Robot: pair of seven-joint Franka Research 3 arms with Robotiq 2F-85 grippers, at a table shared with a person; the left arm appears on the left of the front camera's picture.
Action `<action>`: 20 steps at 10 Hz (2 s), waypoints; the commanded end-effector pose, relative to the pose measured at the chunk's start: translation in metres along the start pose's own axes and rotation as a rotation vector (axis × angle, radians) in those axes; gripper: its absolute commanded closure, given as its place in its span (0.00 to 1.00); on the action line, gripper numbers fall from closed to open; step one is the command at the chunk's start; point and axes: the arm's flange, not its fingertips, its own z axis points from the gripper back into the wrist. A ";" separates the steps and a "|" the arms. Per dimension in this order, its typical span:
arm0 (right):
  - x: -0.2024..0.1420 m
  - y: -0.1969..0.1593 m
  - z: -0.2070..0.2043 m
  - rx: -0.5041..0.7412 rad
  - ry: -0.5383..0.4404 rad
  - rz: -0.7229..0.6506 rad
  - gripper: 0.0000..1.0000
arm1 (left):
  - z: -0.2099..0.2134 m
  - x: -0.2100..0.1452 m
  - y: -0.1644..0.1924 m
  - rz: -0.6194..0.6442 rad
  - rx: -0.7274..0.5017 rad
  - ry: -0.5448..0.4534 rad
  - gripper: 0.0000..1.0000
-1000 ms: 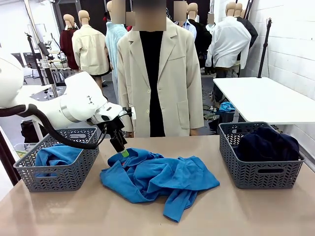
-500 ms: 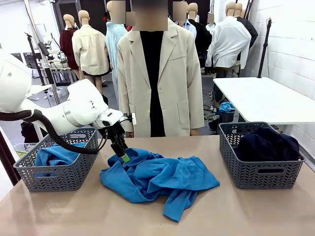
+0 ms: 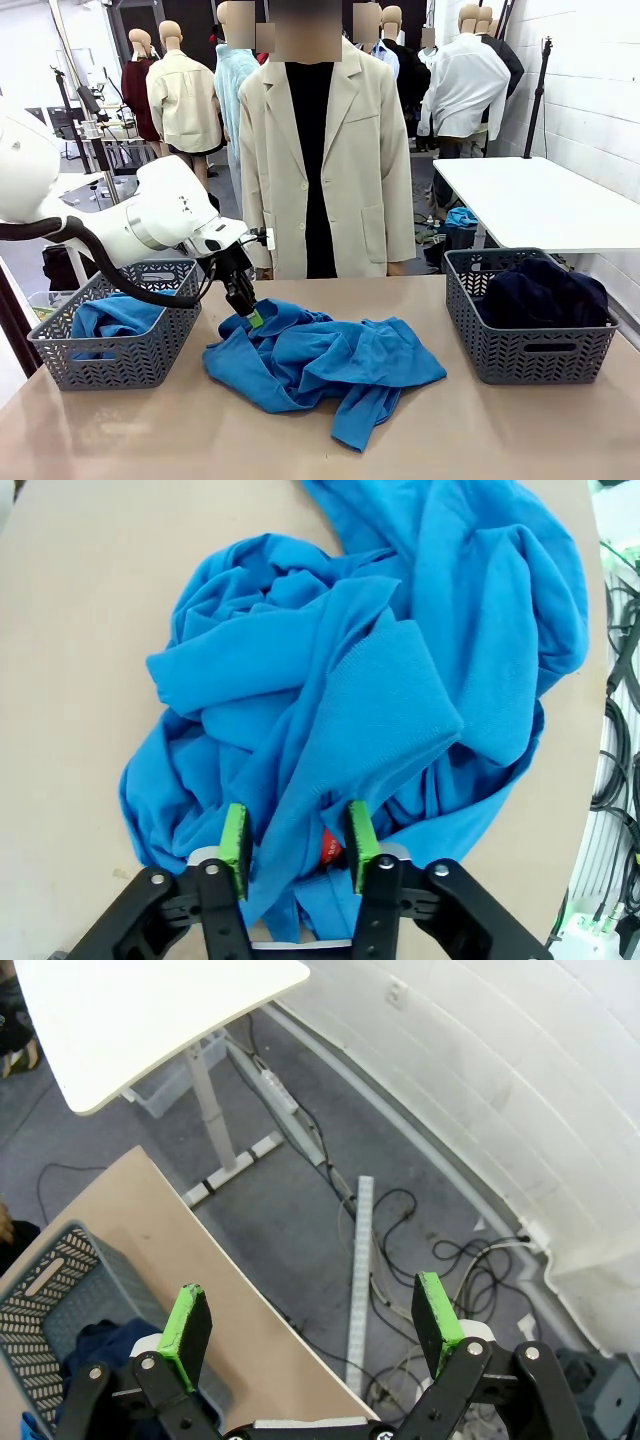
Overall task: Sort the tops and bottoms.
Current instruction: Lift clothes from the center of the table with your left hand.
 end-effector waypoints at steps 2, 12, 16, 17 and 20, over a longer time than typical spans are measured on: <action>-0.002 0.000 -0.001 -0.004 0.002 0.008 0.00 | 0.008 -0.001 -0.001 0.006 -0.031 -0.024 1.00; -0.002 0.000 -0.001 -0.004 0.002 0.008 0.00 | 0.138 0.038 -0.045 -0.037 -0.046 0.013 1.00; -0.002 0.000 -0.001 -0.004 0.002 0.008 0.00 | 0.274 0.127 -0.072 -0.064 0.265 0.128 1.00; -0.002 0.000 -0.001 -0.004 0.002 0.008 0.00 | 0.310 0.153 -0.085 -0.049 0.318 0.150 1.00; -0.002 0.000 -0.001 -0.004 0.002 0.008 0.00 | 0.399 0.215 -0.152 -0.067 0.561 0.087 1.00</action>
